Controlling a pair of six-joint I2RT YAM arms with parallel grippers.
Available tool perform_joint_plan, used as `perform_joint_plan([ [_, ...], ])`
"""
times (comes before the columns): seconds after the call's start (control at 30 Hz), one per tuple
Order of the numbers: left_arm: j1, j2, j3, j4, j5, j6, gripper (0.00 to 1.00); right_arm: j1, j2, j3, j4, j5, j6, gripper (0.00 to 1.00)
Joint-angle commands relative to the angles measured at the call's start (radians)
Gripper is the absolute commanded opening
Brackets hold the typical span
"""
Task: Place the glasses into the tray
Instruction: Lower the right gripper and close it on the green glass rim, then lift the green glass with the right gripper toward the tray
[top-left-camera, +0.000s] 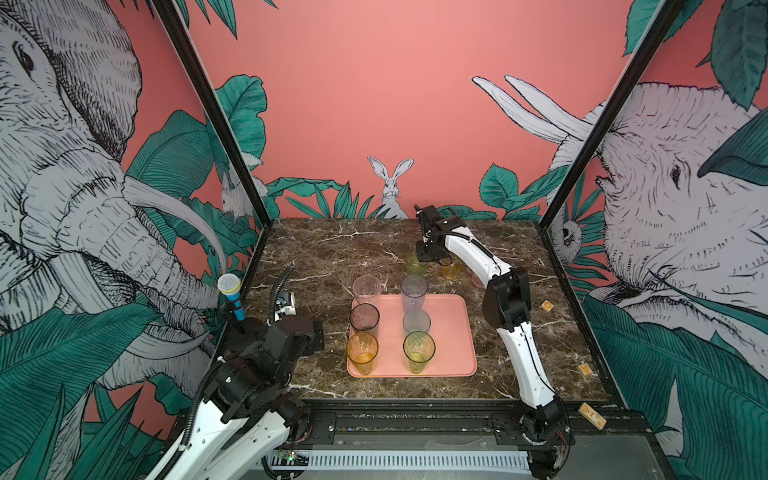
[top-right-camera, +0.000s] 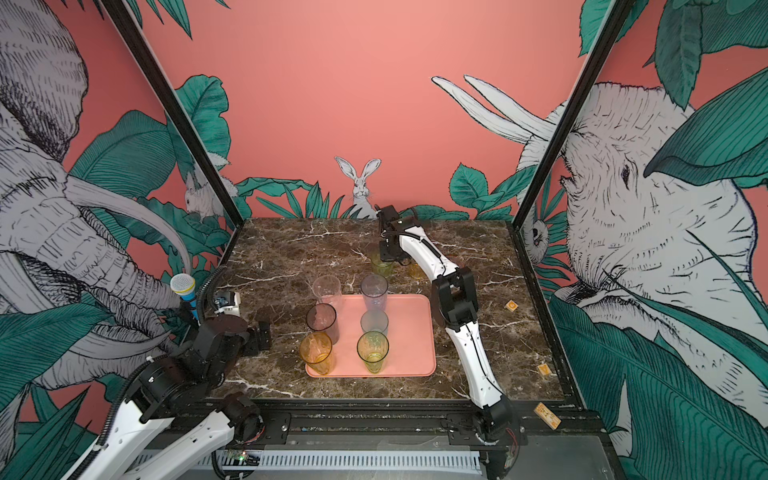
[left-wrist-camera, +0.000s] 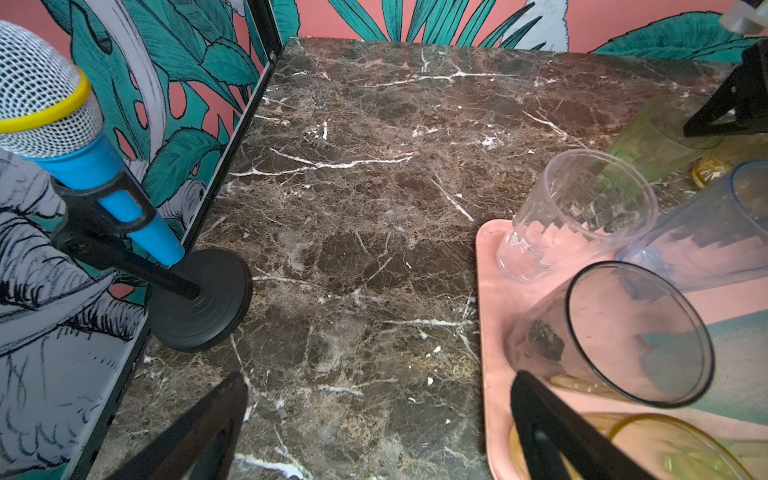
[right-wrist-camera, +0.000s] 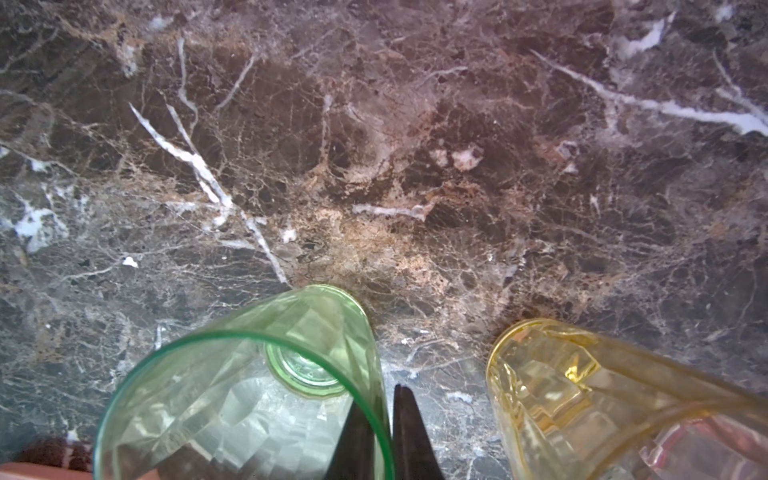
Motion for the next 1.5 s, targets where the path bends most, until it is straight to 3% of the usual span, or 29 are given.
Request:
perform_joint_plan([
  [0.0,0.003,-0.001,-0.003,-0.007,-0.003,-0.017,0.99,-0.001,0.008,0.030,0.002,0.012,-0.003,0.03],
  [0.93,0.003,0.008,-0.005,-0.002,0.001,-0.015,0.99,-0.001,-0.198,-0.021,-0.082,0.087,-0.072,0.00],
  [1.47,0.003,0.013,0.000,-0.005,-0.002,-0.013,0.99,-0.001,-0.431,-0.221,-0.079,0.128,-0.092,0.00],
])
